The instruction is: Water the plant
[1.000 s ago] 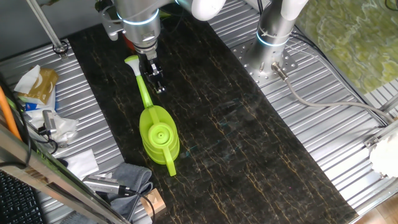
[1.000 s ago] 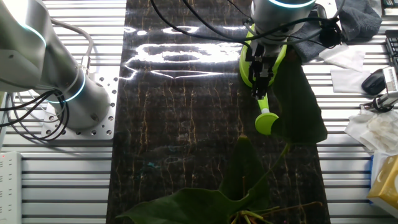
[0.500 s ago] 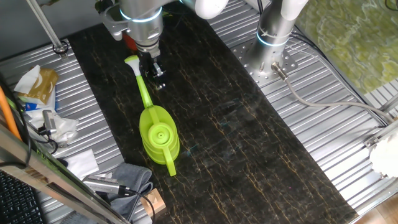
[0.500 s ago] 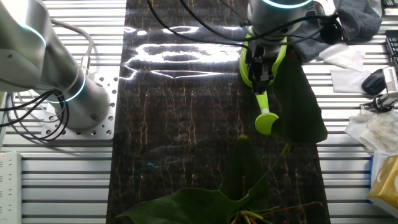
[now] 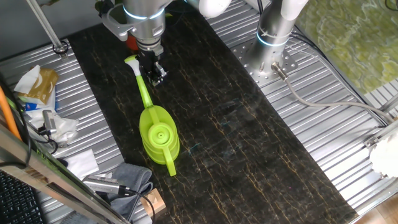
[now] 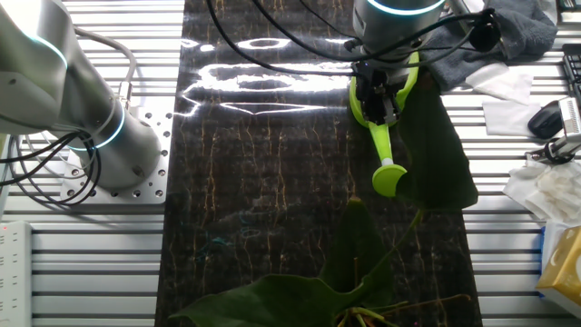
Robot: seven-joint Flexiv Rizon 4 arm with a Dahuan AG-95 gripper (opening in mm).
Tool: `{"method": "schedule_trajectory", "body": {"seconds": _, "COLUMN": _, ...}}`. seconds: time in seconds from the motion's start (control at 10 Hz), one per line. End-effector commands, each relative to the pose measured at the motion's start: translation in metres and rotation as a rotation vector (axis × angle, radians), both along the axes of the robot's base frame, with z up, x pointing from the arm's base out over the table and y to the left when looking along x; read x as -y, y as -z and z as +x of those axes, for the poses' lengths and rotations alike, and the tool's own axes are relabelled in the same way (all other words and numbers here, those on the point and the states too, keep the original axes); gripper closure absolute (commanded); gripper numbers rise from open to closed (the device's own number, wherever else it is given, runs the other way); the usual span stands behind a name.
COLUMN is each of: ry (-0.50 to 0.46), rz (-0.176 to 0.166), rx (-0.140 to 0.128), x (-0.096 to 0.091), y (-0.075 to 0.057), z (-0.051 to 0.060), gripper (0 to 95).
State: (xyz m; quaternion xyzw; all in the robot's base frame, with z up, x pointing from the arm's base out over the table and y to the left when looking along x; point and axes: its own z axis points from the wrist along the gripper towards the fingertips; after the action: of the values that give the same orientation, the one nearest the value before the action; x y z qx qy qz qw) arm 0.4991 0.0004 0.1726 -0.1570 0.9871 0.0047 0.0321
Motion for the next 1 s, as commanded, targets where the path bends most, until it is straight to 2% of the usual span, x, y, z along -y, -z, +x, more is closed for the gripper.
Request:
{"method": "schedule_trajectory", "body": {"seconds": 0.1, "ry": 0.015, "rz": -0.001, "rx": -0.003, "x": -0.0001, "y": 0.0001, "z": 0.0002, "gripper": 95.0}}
{"method": "schedule_trajectory", "body": {"seconds": 1.0, "ry": 0.011, "rz": 0.000, "rx": -0.003, "x": -0.0003, "y": -0.0010, "z": -0.0001, "gripper": 95.0}}
